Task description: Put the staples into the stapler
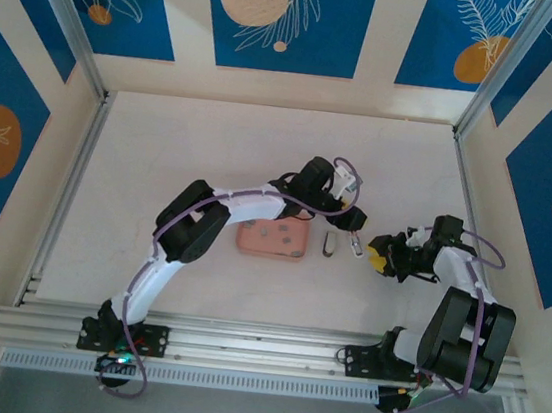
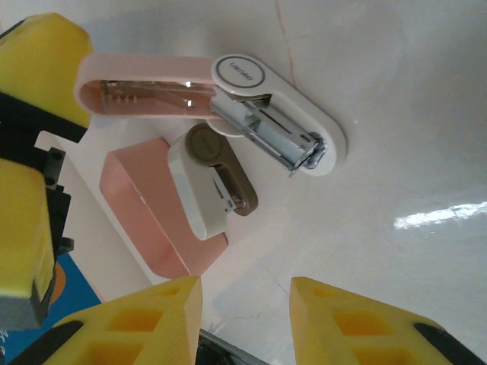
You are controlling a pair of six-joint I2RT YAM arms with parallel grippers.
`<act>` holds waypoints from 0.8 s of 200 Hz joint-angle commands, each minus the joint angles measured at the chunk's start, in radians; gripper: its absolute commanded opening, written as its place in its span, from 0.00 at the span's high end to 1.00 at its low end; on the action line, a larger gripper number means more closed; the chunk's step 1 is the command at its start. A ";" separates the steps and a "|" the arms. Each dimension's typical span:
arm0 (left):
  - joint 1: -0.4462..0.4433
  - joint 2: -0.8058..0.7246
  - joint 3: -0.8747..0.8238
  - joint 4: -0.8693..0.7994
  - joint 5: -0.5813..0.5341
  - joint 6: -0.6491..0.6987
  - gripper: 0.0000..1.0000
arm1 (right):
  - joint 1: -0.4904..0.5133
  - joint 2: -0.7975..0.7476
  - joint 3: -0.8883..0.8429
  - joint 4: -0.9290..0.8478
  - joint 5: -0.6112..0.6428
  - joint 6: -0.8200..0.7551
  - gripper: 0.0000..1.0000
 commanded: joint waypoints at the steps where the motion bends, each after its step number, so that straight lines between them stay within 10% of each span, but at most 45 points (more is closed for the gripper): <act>1: -0.013 0.026 0.035 0.026 0.031 -0.022 0.14 | -0.006 0.013 0.008 -0.009 0.005 -0.001 0.65; 160: -0.041 -0.030 -0.038 0.188 0.180 -0.031 0.16 | -0.009 0.036 0.038 -0.015 0.065 0.011 0.68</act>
